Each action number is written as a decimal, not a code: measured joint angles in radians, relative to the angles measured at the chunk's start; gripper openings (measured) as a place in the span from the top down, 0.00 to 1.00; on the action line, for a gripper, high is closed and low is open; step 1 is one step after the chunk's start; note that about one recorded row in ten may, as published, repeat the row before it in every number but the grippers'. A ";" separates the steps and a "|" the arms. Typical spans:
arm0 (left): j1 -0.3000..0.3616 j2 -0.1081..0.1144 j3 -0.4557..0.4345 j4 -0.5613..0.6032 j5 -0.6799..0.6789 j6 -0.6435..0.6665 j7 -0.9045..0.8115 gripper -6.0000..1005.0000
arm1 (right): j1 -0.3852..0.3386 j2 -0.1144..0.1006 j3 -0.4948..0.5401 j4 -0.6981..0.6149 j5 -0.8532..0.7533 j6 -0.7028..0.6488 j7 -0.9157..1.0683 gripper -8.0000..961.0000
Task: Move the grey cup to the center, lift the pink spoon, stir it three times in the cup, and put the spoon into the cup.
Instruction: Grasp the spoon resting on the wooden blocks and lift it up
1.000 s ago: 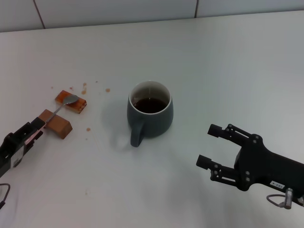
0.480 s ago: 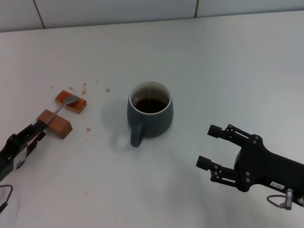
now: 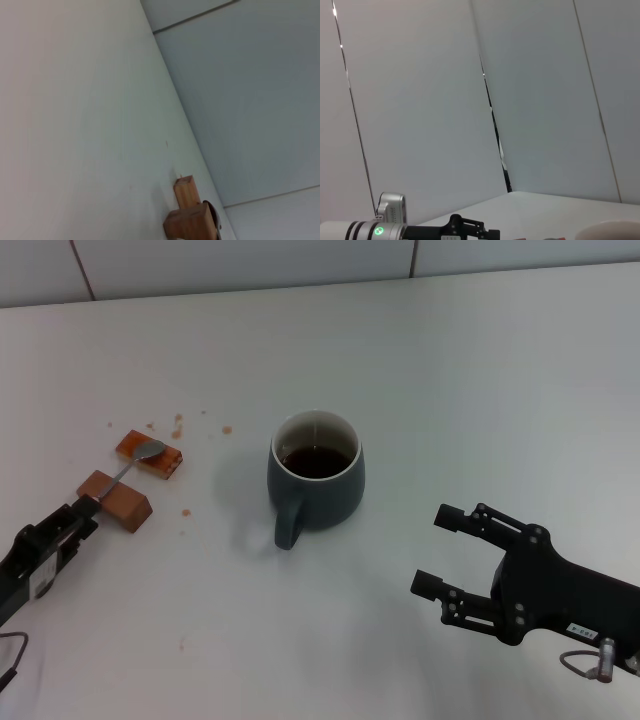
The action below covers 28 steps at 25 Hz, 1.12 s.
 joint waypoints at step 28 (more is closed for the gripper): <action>-0.006 0.001 -0.009 0.000 -0.005 -0.024 -0.001 0.69 | -0.002 0.000 -0.001 0.000 0.000 0.000 0.000 0.15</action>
